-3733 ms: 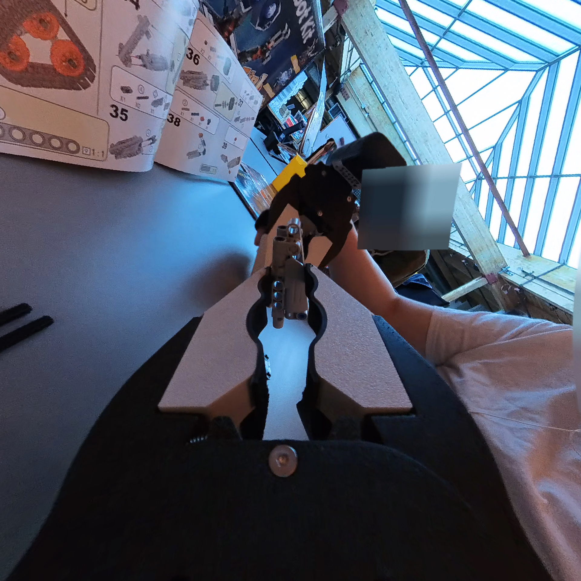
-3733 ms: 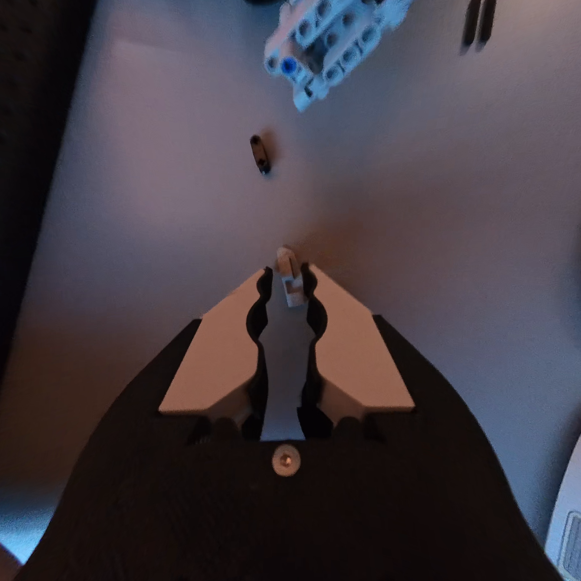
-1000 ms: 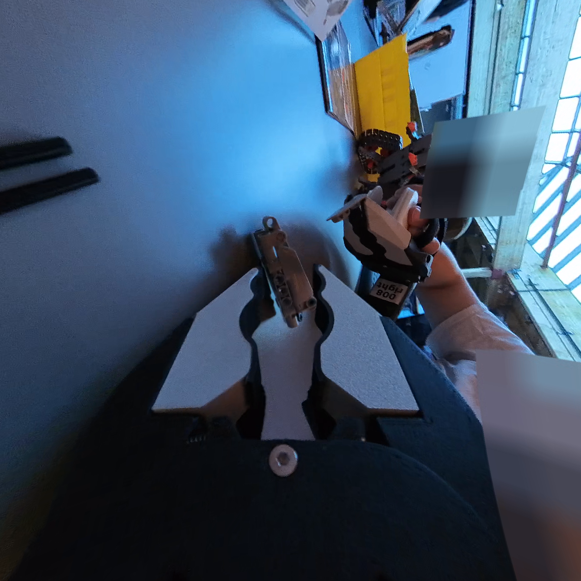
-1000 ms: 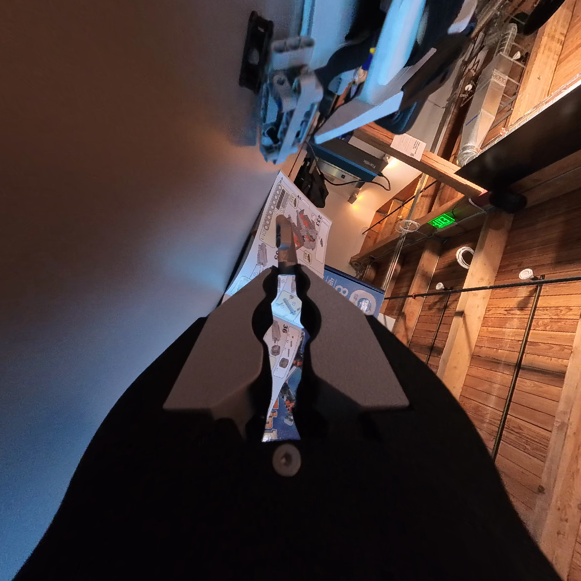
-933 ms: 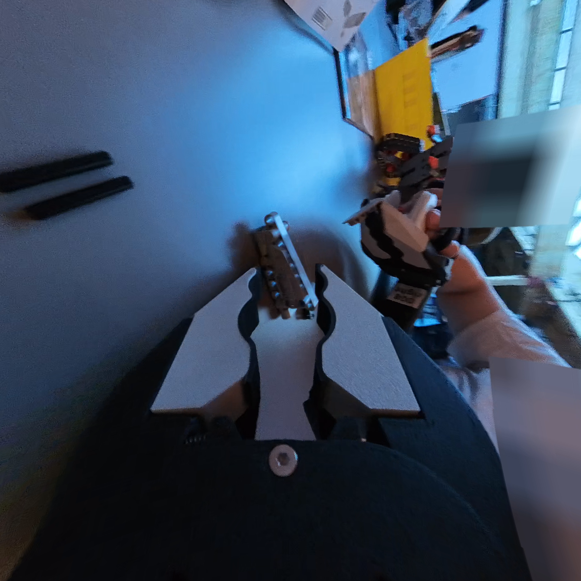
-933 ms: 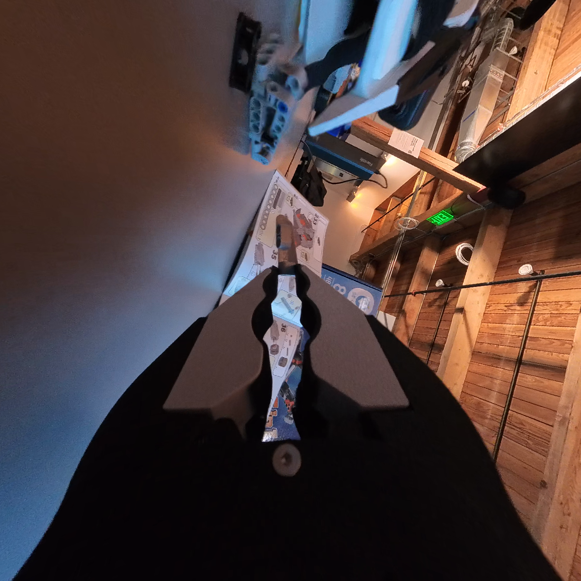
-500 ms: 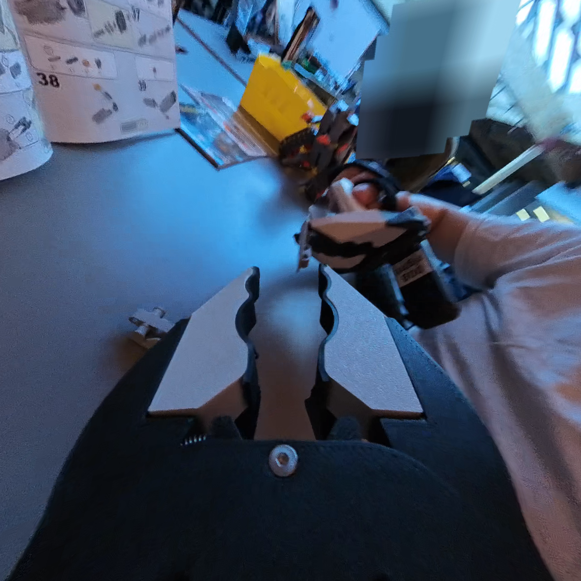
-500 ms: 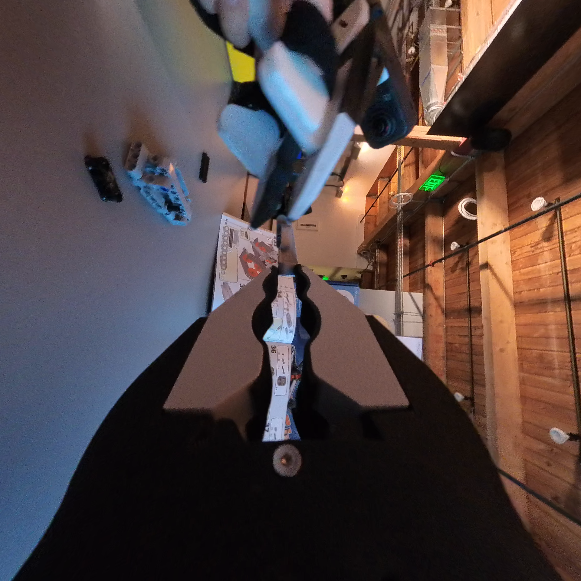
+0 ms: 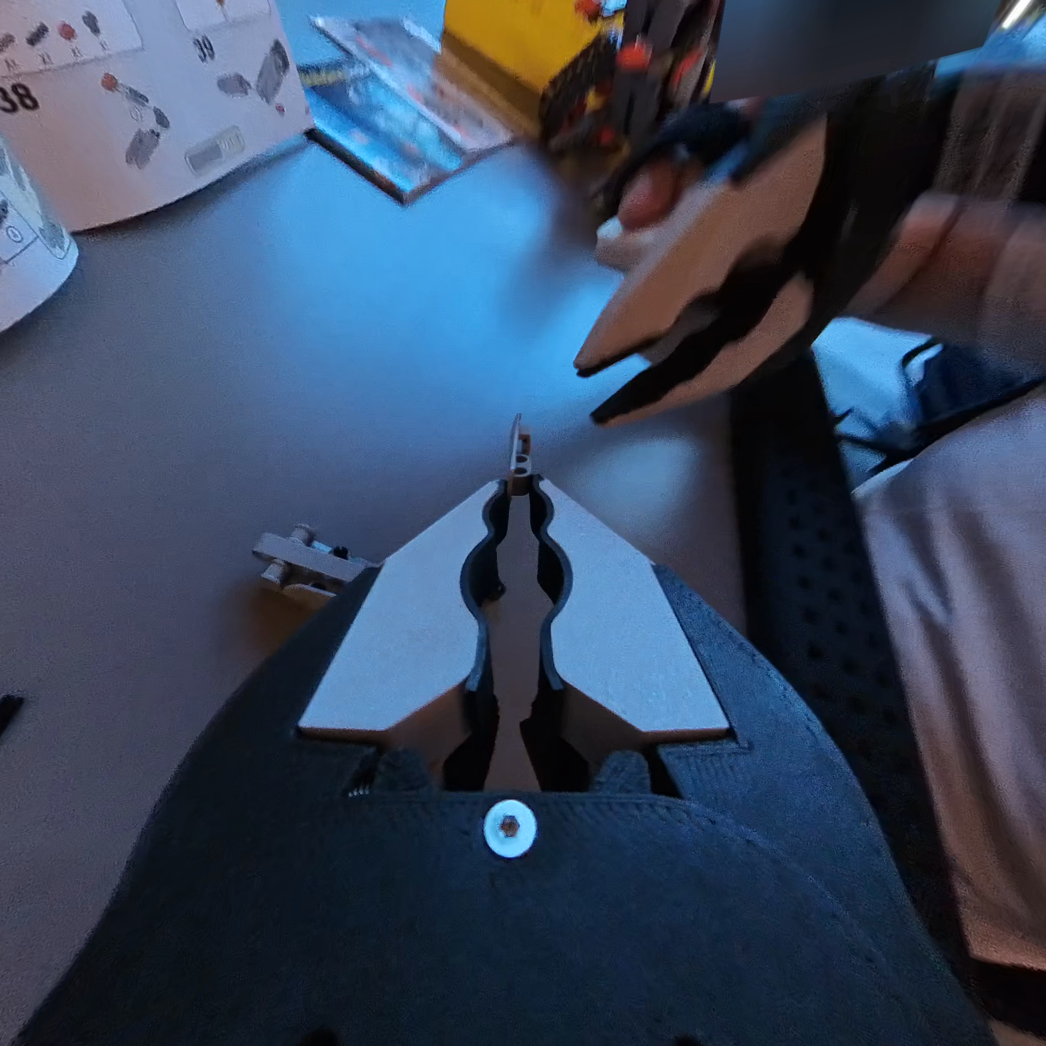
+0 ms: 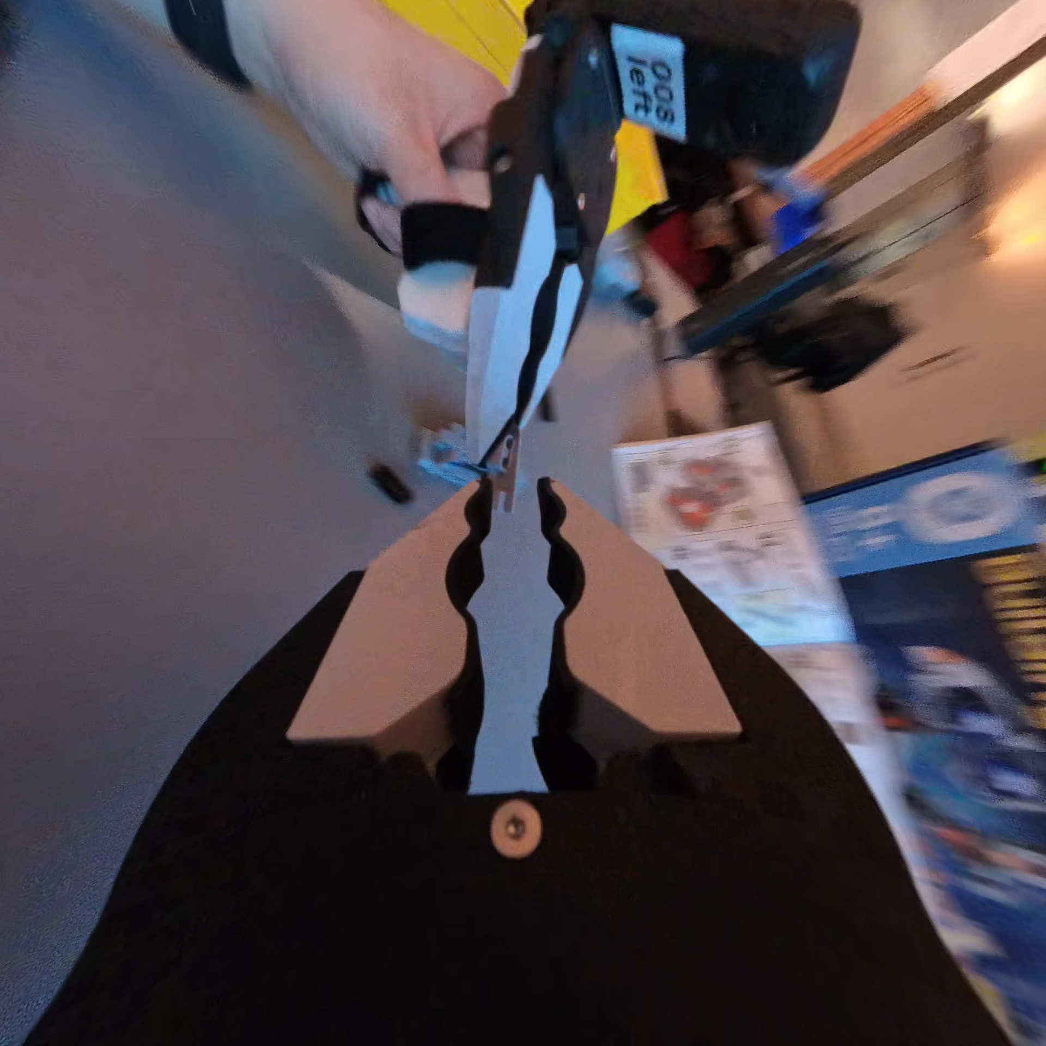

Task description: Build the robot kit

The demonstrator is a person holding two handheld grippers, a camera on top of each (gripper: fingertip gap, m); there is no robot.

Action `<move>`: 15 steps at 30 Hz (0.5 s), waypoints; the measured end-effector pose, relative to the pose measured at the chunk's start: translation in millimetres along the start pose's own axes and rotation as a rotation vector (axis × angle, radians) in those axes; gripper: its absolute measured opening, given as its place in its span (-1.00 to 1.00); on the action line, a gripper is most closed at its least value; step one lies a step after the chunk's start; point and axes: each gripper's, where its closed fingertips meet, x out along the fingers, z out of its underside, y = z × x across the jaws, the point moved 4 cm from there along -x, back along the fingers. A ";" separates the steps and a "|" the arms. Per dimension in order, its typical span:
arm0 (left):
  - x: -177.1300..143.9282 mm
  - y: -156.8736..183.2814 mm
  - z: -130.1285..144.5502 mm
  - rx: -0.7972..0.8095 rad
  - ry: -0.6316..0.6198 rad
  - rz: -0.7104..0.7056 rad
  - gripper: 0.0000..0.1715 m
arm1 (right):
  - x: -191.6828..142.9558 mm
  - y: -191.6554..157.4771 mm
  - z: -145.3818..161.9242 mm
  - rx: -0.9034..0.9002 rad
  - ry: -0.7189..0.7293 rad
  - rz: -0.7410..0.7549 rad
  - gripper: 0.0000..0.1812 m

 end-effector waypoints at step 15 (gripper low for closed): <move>23.8 17.8 24.0 0.232 -0.224 -0.070 -0.94 | 26.0 -20.7 21.3 0.291 -0.275 -0.751 -0.97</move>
